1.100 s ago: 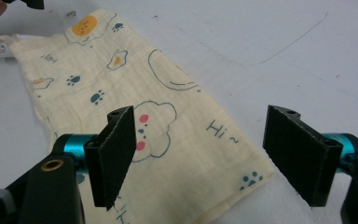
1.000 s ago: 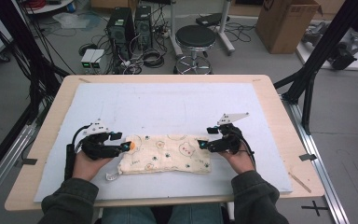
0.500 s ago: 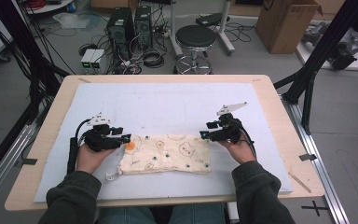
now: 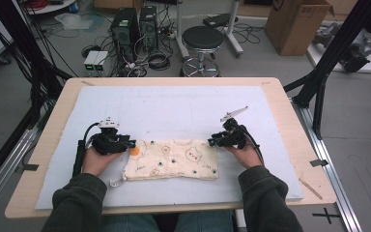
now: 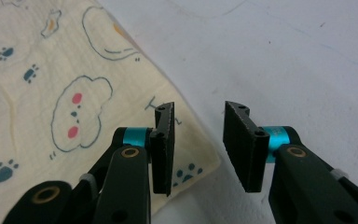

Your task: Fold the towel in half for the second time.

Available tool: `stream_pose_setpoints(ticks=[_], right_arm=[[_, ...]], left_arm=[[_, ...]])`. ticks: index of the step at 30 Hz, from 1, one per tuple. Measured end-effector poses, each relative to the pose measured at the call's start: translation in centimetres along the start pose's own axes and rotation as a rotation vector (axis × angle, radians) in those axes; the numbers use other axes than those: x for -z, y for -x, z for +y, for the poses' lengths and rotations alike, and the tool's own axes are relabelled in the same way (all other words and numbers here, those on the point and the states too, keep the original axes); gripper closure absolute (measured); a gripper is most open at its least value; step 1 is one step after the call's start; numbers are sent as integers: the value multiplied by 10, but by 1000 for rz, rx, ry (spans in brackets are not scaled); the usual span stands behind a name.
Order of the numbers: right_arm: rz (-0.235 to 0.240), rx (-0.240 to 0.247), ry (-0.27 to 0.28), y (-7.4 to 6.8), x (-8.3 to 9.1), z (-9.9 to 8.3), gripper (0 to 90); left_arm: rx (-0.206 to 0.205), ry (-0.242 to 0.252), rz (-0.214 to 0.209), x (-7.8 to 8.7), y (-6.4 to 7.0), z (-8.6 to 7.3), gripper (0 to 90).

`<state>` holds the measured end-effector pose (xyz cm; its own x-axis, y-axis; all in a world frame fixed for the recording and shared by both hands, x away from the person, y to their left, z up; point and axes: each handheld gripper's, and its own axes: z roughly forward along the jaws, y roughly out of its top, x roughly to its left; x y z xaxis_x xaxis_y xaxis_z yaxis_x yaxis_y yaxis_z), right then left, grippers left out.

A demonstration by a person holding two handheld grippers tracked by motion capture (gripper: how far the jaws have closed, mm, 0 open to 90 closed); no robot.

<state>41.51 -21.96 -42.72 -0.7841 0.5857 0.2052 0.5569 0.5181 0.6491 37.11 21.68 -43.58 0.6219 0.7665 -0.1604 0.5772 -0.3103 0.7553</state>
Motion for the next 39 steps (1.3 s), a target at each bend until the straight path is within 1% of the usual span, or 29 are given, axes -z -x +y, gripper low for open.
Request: stream_pose_setpoints(ticks=[3,4,5,7,9,10,13,15,17,18,19,20,21,22,23,24,25,27,29,30,31,32,33,35,37,39], right_arm=[[-6,10,-11,-1,0,0,645],[-8,6,-20,-2,0,0,652],[-11,23,-25,-2,-1,-1,659],[-20,32,-59,-4,-3,-1,669],[-33,48,-59,-5,-4,-2,675],[-37,47,-54,-6,-4,-2,676],[-52,58,-57,-8,-5,-2,693],[-59,71,-57,-8,-5,-2,704],[-64,70,-56,-9,-5,-2,710],[-67,66,-57,-9,-5,-2,716],[-68,69,-61,-9,-5,-2,724],[-67,71,-60,-10,-5,-2,741],[-61,67,-65,-11,-5,-1,758],[-64,75,-63,-11,-5,-1,777],[-55,73,-67,-12,-6,-1,793],[-57,80,-65,-12,-6,-1,809],[-48,77,-61,-11,-6,-1,820],[-23,54,-58,-8,-6,-2,842],[6,33,-53,-5,-5,-3,851],[14,36,-48,-3,-6,-3,854],[20,22,-50,-3,-5,-3,857],[27,26,-42,-1,-5,-3,858],[30,17,-40,0,-4,-4,859],[38,18,-28,0,-3,-4,860],[45,7,-19,1,-1,-4,861],[50,8,-4,1,1,-4,861]], left_arm=[[-12,-11,5,-2,1,0,598],[-6,-10,9,-2,1,0,598],[-4,-10,10,-3,1,0,598],[-12,-29,13,-5,1,-1,598],[-36,-35,15,-5,3,-1,610],[-44,-34,5,-6,3,-1,629],[-74,-38,29,-7,7,-1,640],[-77,-38,33,-8,8,-1,662],[-82,-40,32,-8,8,-1,687],[-91,-41,30,-8,9,0,693],[-109,-45,21,-8,10,0,723],[-120,-45,24,-8,13,-1,767],[-132,-43,25,-8,14,0,791],[-130,-41,21,-9,14,0,809],[-126,-44,12,-8,13,-1,824],[-115,-44,4,-8,12,-1,835],[-111,-41,-2,-9,11,-1,841],[-111,-40,-3,-8,11,-1,852],[-108,-39,-7,-8,10,-1,858],[-109,-40,-7,-7,10,-1,859],[-112,-38,-4,-7,10,-1,860],[-103,-30,-7,-6,10,0,860],[-99,-23,-10,-4,9,0,861],[-89,-7,-12,-2,8,0,861],[-90,-3,-11,0,8,1,862],[-92,0,-10,0,8,1,863]])
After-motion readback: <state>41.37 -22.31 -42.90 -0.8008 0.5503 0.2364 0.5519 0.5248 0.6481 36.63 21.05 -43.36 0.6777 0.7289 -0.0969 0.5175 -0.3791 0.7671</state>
